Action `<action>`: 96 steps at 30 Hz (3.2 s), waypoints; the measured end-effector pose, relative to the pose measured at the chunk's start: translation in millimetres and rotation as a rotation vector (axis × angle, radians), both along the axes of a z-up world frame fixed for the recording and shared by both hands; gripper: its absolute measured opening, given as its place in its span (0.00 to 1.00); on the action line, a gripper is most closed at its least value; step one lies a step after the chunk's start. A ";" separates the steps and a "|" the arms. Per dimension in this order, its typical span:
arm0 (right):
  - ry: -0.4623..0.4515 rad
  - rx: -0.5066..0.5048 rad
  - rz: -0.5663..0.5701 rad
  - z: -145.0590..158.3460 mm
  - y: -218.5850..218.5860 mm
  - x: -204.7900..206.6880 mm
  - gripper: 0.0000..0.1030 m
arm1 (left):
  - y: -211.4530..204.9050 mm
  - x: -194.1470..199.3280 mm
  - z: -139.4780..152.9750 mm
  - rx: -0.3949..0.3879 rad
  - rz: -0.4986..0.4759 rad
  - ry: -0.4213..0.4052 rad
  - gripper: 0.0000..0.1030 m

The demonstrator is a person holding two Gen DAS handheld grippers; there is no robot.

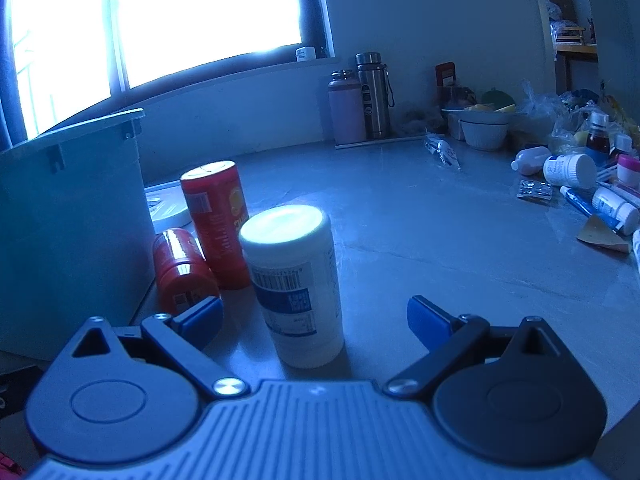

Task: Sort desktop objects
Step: 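Close the right gripper around the white-and-blue jar and lift it, then grasp the upright red canister with the left gripper while the right holds the jar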

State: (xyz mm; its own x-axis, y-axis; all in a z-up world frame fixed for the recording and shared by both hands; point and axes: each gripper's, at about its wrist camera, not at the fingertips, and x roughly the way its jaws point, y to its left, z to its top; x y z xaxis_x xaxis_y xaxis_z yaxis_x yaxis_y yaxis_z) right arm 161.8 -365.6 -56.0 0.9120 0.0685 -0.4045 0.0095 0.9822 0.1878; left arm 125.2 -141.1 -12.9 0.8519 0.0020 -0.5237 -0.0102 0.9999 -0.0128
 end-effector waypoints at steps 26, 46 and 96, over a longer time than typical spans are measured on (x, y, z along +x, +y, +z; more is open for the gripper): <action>-0.020 0.009 0.031 0.0 -5.1 25.1 0.47 | 1.3 23.2 -6.8 -0.007 0.023 -0.018 0.99; -0.010 -0.035 -0.117 27.3 -34.3 -74.5 0.47 | -32.9 -11.6 3.2 -0.012 -0.099 -0.001 0.99; 0.000 -0.004 -0.176 21.4 -81.4 -61.8 0.48 | -111.5 80.3 6.6 0.103 -0.105 -0.090 0.99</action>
